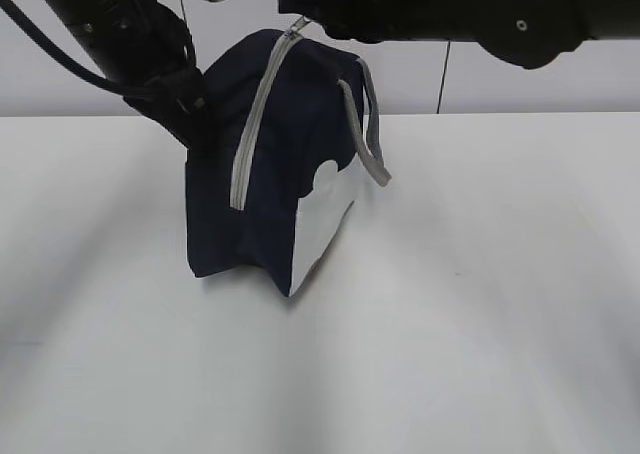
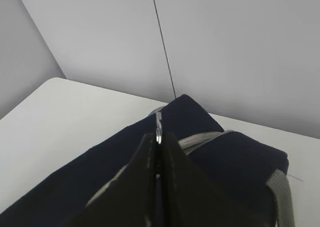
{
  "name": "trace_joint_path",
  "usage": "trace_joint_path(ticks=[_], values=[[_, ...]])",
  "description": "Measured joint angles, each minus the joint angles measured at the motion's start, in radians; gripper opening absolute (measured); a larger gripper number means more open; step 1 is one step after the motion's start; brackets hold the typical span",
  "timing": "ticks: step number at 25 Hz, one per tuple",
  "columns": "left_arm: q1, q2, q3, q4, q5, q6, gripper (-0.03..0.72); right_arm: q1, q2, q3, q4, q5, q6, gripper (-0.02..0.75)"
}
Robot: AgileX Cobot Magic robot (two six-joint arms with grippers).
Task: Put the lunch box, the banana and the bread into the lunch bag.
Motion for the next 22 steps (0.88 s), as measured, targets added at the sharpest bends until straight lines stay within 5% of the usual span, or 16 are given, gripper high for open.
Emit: trace_joint_path(ticks=[22], values=[[0.0,0.0,0.0,0.02,0.002,0.002,-0.003,-0.107,0.123,-0.11,-0.01,0.033,0.0,-0.001]])
